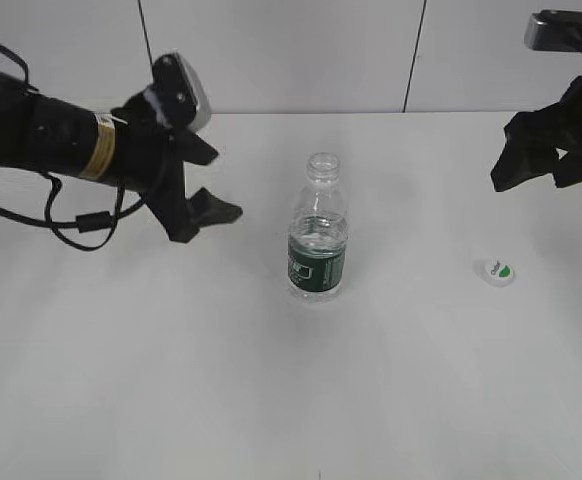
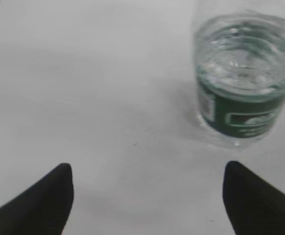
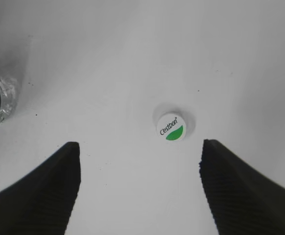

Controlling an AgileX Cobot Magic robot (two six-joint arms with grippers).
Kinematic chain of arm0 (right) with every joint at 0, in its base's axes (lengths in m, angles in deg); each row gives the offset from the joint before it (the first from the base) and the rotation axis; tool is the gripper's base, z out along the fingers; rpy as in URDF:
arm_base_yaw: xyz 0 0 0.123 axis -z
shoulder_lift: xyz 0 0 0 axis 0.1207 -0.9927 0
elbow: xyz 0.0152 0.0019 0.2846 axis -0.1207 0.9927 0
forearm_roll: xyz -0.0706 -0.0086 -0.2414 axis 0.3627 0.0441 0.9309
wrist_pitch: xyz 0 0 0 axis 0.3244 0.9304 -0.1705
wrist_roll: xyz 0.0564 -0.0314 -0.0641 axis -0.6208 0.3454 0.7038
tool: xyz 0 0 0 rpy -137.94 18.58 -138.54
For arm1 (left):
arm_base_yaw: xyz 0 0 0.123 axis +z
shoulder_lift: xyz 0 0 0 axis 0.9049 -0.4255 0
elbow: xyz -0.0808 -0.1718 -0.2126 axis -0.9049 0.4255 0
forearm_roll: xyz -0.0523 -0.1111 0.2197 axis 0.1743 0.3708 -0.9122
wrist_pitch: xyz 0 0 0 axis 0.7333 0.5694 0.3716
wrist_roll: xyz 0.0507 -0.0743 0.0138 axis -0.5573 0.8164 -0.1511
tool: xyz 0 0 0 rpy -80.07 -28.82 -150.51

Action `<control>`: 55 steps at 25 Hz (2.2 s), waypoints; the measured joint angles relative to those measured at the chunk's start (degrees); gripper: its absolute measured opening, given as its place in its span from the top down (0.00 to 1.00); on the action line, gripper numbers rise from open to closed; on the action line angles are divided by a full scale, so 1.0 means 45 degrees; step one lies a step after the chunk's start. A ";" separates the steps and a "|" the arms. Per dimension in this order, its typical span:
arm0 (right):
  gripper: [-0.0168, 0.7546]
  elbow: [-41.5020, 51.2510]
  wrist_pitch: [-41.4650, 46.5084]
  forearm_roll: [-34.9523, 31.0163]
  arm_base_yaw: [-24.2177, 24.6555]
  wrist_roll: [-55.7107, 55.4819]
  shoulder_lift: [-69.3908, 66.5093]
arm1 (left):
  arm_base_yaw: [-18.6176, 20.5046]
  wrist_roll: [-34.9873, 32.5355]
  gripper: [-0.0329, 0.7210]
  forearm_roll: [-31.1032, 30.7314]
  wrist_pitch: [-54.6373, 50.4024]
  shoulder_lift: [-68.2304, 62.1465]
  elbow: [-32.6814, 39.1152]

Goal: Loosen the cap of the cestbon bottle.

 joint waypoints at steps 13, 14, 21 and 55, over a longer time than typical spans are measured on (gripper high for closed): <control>0.23 0.0000 0.0096 0.0222 0.0000 0.0024 0.0840 | 0.0014 0.1804 0.25 0.3397 -0.9983 0.1901 0.0026; 0.23 0.0000 0.0146 0.0284 0.0000 0.0024 0.0852 | 0.0025 0.1527 0.25 0.4096 -1.0699 0.1974 0.0026; 0.23 0.0000 0.0274 0.0826 0.0000 0.0043 0.0865 | 0.0025 -0.4069 0.25 1.0605 -1.3718 0.2592 0.0026; 0.23 0.0000 0.5724 0.1953 0.0000 -0.0079 0.3814 | 0.0125 -1.0718 0.25 2.0525 -2.1352 0.6360 0.0614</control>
